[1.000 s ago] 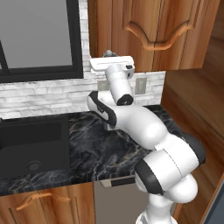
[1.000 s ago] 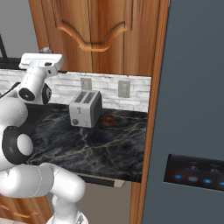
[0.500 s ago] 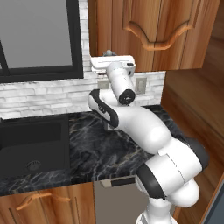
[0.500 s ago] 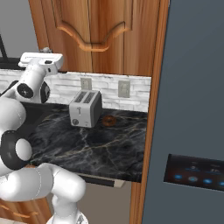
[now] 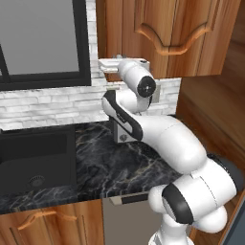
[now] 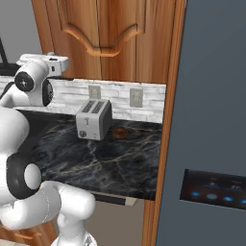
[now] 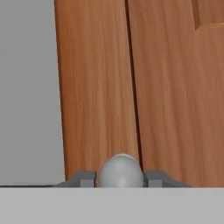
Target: Pick the dish brush and sponge from the cabinet and place them on the counter.
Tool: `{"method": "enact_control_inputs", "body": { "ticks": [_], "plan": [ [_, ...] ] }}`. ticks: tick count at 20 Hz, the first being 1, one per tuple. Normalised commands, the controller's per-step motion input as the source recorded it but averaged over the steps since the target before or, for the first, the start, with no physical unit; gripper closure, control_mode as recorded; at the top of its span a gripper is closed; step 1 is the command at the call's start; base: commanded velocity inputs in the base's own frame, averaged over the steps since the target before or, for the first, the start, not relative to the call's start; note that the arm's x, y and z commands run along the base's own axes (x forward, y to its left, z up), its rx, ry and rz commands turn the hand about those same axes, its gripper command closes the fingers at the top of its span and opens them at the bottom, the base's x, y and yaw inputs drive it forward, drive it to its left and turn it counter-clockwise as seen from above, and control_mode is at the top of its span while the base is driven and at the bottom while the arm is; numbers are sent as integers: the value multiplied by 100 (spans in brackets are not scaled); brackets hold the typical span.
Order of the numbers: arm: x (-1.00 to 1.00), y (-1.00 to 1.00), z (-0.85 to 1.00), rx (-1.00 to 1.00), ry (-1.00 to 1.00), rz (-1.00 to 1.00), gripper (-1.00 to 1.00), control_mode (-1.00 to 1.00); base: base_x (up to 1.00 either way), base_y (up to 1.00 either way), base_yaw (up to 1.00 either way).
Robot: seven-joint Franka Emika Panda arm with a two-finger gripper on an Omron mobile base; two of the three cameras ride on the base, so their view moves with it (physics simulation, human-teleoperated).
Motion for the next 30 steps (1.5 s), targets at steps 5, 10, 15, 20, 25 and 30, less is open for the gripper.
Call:
{"method": "enact_control_inputs", "body": {
  "ticks": [5, 10, 15, 20, 25, 30],
  "plan": [
    [0, -35, 20, 2, 23, 16, 100, -100, 0, 0, 0],
    [-22, -56, 24, 3, 9, 12, 100, -100, 0, 0, 0],
    [-35, -48, 12, 1, 2, 9, 100, -100, 0, 0, 0],
    [-48, -37, 9, 0, 0, 6, 100, -100, 0, 0, 0],
    [-67, -48, 12, 0, 0, 1, 100, -100, 0, 0, 0],
    [-60, -56, 21, 0, 0, 0, 100, -100, 0, 0, 0]
  ]
}}
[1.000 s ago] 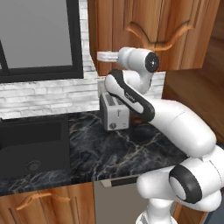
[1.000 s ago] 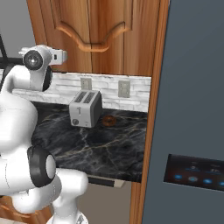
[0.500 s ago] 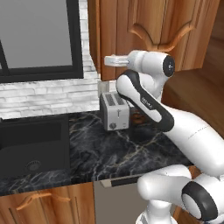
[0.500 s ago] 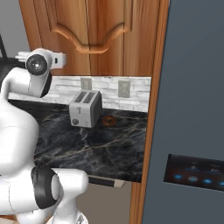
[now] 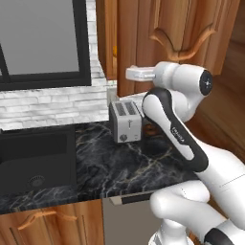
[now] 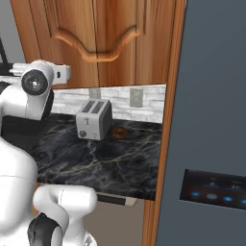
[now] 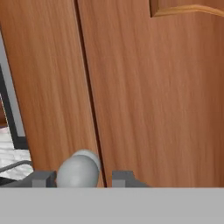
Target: Pick the dish brush and sponge from the cabinet and place them on the counter.
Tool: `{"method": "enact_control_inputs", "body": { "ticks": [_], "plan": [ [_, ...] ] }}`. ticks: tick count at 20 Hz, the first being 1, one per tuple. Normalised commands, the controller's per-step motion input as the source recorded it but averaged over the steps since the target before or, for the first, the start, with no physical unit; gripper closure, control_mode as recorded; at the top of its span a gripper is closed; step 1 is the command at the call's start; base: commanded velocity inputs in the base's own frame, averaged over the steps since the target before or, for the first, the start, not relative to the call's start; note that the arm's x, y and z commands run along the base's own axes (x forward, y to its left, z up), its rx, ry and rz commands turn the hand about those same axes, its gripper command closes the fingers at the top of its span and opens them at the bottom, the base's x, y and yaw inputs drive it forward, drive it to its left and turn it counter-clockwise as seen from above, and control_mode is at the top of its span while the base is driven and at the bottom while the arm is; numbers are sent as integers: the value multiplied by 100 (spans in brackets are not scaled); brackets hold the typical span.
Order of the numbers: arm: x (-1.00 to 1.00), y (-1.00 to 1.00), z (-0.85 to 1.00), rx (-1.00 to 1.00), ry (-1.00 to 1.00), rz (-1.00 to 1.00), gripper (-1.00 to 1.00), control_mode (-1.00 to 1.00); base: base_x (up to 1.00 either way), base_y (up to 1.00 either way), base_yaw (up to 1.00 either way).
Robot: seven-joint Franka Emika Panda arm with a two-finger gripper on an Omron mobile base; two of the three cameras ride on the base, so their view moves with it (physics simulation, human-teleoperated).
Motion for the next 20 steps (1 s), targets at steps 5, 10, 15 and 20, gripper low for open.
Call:
{"method": "enact_control_inputs", "body": {
  "ticks": [5, 10, 15, 20],
  "plan": [
    [-54, -62, 29, 0, 2, 0, 100, -100, 0, 0, 0],
    [-55, -69, 34, 0, 4, 0, 100, -100, 0, 0, 0],
    [-53, -70, 35, 0, 5, 0, 100, -100, 0, 0, 0],
    [-52, -63, 25, 0, 4, 0, 100, -100, 0, 0, 0]
  ]
}}
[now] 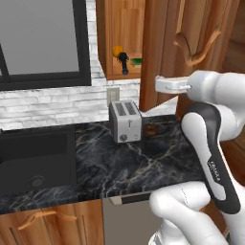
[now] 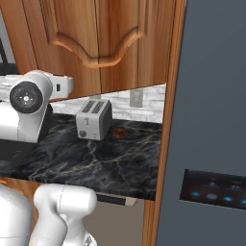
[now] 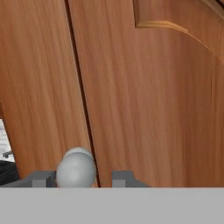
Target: Pick the dish brush and sponge from the cabinet and place them on the counter.
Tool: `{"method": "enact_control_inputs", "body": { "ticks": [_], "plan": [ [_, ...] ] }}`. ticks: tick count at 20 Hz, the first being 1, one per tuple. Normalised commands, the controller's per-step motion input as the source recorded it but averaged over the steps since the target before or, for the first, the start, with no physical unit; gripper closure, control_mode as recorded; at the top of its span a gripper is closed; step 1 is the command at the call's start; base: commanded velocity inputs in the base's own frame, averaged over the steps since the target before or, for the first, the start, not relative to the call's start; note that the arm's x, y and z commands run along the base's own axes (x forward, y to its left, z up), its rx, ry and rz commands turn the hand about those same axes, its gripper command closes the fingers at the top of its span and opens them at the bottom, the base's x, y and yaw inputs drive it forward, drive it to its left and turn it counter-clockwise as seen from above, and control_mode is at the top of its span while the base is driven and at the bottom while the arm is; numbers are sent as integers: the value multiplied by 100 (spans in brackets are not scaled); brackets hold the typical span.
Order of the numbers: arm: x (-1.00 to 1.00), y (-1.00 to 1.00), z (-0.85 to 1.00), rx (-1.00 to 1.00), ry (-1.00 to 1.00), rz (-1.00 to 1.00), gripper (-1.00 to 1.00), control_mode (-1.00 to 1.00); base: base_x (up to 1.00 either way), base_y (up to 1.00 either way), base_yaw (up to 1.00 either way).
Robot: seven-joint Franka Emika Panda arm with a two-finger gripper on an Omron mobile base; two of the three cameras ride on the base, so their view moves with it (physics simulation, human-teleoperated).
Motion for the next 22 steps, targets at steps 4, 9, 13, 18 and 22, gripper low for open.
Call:
{"method": "enact_control_inputs", "body": {
  "ticks": [4, 9, 13, 18, 22],
  "plan": [
    [-40, -45, 12, 0, 1, 1, -100, -100, 0, 0, 0],
    [-29, -30, 1, 0, 0, 1, -100, -100, 0, 0, 0],
    [-23, -35, 0, 0, 0, 0, -100, -100, 0, 0, 0],
    [-25, -34, 3, 0, 0, 0, -100, -100, 0, 0, 0],
    [-41, -4, 4, -2, -1, 0, -100, -100, 0, 0, 0]
  ]
}}
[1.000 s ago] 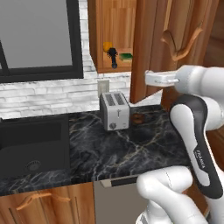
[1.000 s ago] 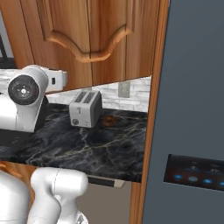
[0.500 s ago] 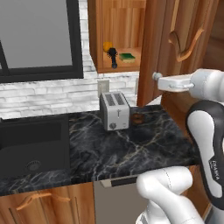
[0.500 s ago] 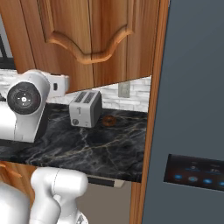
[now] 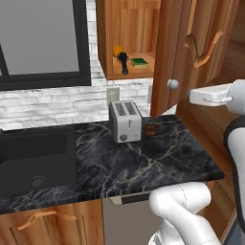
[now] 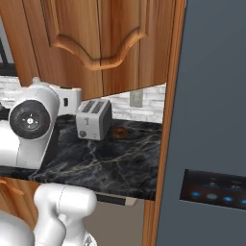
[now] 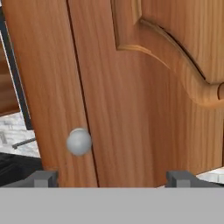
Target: Pick the dish brush and sponge from the cabinet and place them on the counter.
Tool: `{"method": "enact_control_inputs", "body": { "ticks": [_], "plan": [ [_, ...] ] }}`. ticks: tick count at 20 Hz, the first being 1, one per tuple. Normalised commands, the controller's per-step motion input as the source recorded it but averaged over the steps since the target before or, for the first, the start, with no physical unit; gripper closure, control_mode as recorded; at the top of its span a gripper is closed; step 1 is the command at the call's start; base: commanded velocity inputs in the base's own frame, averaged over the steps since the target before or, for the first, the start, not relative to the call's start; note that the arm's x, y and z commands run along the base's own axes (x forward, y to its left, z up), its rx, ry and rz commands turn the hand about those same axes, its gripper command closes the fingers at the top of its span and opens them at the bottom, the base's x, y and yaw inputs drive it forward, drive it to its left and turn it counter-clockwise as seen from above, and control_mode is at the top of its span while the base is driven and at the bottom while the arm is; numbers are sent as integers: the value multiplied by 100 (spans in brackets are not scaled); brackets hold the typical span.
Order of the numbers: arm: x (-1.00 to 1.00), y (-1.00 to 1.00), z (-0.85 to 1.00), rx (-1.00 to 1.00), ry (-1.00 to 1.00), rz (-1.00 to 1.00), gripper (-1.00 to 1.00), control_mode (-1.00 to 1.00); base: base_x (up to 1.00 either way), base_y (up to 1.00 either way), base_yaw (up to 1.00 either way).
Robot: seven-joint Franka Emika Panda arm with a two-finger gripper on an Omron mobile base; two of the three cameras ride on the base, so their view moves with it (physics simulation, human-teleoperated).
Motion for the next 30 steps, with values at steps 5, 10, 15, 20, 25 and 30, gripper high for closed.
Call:
{"method": "enact_control_inputs", "body": {
  "ticks": [5, 10, 15, 20, 25, 30],
  "plan": [
    [-57, 35, 13, -8, -9, 0, -100, -100, 0, 0, 0],
    [-61, 56, 9, -27, -15, 0, -100, -100, 0, 0, 0],
    [-41, 50, 7, -28, -8, 0, -100, -100, 0, 0, 0],
    [-30, 37, 0, -32, -2, -4, -100, -100, 0, 0, 0],
    [-2, 44, 0, -30, 0, -9, -100, -100, 0, 0, 0],
    [0, 49, 0, -28, 1, -10, -100, -100, 0, 0, 0]
  ]
}}
